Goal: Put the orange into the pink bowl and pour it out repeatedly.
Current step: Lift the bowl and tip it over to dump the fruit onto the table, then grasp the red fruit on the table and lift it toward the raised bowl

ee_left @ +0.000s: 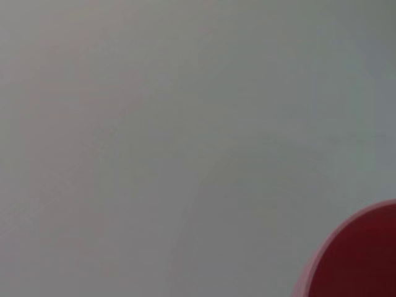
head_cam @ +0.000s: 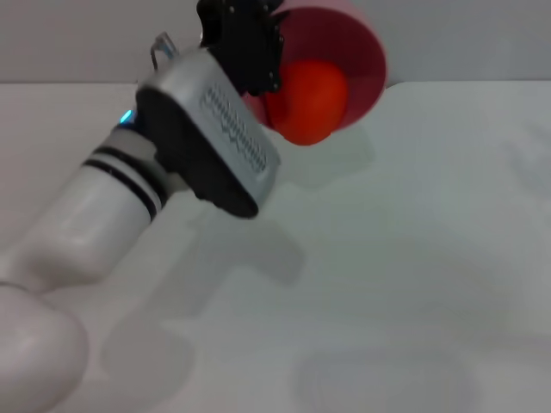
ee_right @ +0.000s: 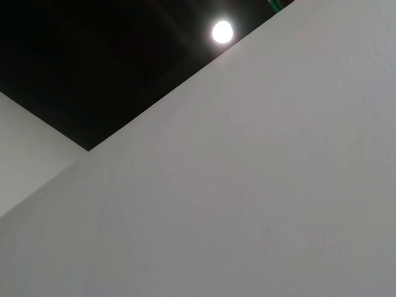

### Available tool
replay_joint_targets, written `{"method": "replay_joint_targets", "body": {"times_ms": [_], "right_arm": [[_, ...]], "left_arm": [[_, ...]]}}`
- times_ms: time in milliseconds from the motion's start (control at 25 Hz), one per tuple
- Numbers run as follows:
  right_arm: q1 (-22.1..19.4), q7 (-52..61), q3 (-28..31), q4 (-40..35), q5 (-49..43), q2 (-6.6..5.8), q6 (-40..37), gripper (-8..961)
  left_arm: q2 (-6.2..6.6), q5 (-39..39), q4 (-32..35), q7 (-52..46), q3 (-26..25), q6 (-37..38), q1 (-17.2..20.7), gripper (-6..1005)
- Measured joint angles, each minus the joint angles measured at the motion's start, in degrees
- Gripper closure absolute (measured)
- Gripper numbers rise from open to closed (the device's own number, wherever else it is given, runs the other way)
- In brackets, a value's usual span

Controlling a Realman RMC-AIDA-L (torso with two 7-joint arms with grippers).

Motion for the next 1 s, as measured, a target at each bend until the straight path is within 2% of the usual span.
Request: {"method": "replay_joint_targets", "body": {"times_ms": [80,200,640,800,1000], "right_arm": [[0.3,0.29,-0.08,0.0,-0.05,0.0,0.04,410],[0.61,0.34,-0.23,0.01,-0.09,0.0,0.12,410],[2.89,0.27,-0.39,3.04,-0.1,-0.05,0.34,411],[3.09,0.09,-0.23,3.73,-0.1,-0.07,0.34,410],[3.0,-0.04,-0.03,5.21,-0.06,-0.09,0.32,410]], "left_arm": [[-0.03,0.01,-1.95,0.2,1.49,-4.28,-0.24,956],[-0.04,0.02,-3.24,0.09,2.39,-6.59,-0.64,956],[0.14,-0.51,-3.62,-2.79,1.55,-5.16,-1.18,956],[0.11,-0.61,-2.12,-9.69,-2.6,4.4,-3.06,956],[0.11,-0.9,1.74,-19.67,-12.53,26.71,-8.1,955]]}}
